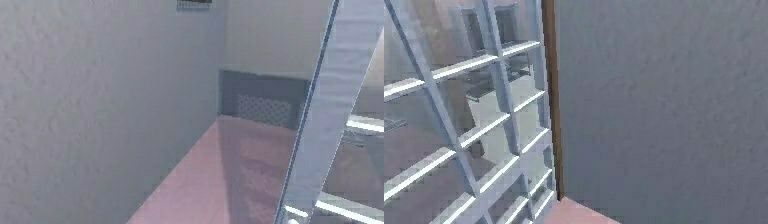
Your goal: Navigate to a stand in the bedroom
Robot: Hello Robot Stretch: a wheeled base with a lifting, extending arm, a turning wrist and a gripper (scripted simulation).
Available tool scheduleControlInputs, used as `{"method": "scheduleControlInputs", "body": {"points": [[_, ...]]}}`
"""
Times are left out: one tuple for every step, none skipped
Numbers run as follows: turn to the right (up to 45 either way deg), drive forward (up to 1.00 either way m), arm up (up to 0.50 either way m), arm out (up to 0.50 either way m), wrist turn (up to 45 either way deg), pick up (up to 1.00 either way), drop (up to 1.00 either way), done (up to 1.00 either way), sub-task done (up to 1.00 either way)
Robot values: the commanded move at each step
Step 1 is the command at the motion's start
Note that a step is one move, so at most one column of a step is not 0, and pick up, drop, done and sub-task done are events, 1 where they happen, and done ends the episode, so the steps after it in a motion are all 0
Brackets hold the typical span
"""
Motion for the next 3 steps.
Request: {"method": "scheduleControlInputs", "body": {"points": [[0.0,0.55,0.00,0.00,0.0,0.00,0.00,0.00,0.00],[15.0,0.00,0.00,0.00,0.0,0.00,0.00,0.00,0.00],[0.0,0.15,0.00,0.00,0.0,0.00,0.00,0.00,0.00]]}}
